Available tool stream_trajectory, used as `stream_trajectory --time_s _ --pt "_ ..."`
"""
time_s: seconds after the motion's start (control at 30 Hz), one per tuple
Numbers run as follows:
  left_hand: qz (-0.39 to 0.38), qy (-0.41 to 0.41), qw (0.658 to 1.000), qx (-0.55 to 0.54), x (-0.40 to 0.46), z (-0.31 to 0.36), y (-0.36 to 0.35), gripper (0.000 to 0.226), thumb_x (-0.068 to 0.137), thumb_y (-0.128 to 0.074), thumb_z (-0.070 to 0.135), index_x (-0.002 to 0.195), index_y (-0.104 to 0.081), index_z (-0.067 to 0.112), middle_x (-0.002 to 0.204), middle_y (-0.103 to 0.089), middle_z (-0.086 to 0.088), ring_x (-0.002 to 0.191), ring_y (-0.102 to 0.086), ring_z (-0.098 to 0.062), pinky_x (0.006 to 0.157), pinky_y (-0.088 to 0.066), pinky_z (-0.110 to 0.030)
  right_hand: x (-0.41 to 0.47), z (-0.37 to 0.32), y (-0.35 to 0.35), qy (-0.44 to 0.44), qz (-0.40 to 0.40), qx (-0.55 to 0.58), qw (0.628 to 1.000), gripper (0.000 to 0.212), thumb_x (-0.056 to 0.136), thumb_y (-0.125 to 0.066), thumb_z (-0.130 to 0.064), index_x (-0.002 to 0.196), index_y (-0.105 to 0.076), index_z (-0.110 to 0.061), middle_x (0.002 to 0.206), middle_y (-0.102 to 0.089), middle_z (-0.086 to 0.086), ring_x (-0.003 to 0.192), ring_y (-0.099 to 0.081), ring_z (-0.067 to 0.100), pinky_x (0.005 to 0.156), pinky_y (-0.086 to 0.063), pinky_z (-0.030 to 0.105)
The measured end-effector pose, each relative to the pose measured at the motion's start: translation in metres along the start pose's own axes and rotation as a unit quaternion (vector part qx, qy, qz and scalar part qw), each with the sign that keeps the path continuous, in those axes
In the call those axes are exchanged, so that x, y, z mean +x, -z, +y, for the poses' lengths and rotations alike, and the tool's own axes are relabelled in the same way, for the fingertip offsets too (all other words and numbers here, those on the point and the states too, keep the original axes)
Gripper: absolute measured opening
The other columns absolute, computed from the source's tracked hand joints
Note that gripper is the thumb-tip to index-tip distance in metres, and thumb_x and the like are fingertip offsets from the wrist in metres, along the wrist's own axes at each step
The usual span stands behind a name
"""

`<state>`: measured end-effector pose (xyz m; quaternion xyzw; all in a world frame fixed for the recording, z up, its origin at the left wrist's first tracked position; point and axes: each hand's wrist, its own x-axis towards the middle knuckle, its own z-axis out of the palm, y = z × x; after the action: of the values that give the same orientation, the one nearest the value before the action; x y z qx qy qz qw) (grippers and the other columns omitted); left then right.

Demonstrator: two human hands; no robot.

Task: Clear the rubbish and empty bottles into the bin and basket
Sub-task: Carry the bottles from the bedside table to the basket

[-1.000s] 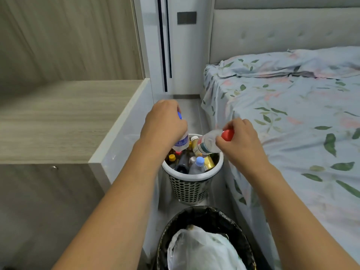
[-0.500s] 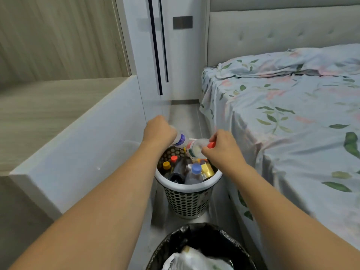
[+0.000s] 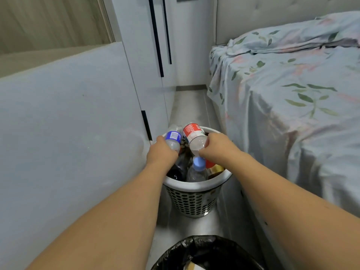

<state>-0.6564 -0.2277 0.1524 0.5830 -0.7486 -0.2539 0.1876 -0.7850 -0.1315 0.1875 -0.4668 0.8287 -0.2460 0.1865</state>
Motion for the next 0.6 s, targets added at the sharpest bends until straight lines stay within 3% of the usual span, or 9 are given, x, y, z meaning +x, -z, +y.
stream_trajectory --time_s 0.07,0.17,0.33,0.6 --pt "0.006 0.003 1.0 0.002 0.002 -0.004 -0.005 0.055 0.081 -0.067 0.04 0.122 -0.046 0.012 0.117 -0.059 -0.014 0.103 -0.058 -0.034 0.082 -0.047 -0.036 0.004 0.006 0.001 0.0 -0.002 -0.022 1.0 0.01 0.083 -0.057 -0.024 0.082 -0.056 -0.013 0.084 -0.058 0.004 0.081 -0.057 0.023 0.069 -0.043 0.032" --pt "0.008 0.011 1.0 0.012 0.002 -0.006 -0.003 0.055 0.078 -0.068 0.038 0.122 -0.045 0.014 0.116 -0.058 -0.014 0.101 -0.058 -0.033 0.079 -0.047 -0.035 0.008 0.014 -0.001 -0.015 0.002 -0.023 1.0 0.03 0.079 -0.063 -0.021 0.107 -0.057 -0.011 0.096 -0.059 0.005 0.087 -0.057 0.023 0.068 -0.042 0.031" --pt "0.014 0.008 0.999 0.045 0.002 -0.004 0.001 0.056 0.079 -0.065 0.032 0.125 -0.043 0.01 0.12 -0.053 -0.015 0.107 -0.055 -0.035 0.083 -0.049 -0.038 0.007 0.017 -0.006 -0.015 0.022 -0.023 0.999 0.033 0.08 -0.061 -0.025 0.11 -0.055 -0.015 0.103 -0.061 0.005 0.09 -0.059 0.024 0.075 -0.052 0.034" --pt "0.041 -0.029 0.996 0.079 -0.011 -0.006 0.014 0.045 0.09 -0.05 0.035 0.124 -0.045 0.007 0.12 -0.052 -0.016 0.106 -0.055 -0.033 0.083 -0.047 -0.04 -0.005 0.01 0.0 0.011 0.072 -0.004 0.997 0.046 0.083 -0.062 -0.02 0.127 -0.049 -0.016 0.118 -0.058 0.006 0.095 -0.058 0.024 0.077 -0.051 0.034"
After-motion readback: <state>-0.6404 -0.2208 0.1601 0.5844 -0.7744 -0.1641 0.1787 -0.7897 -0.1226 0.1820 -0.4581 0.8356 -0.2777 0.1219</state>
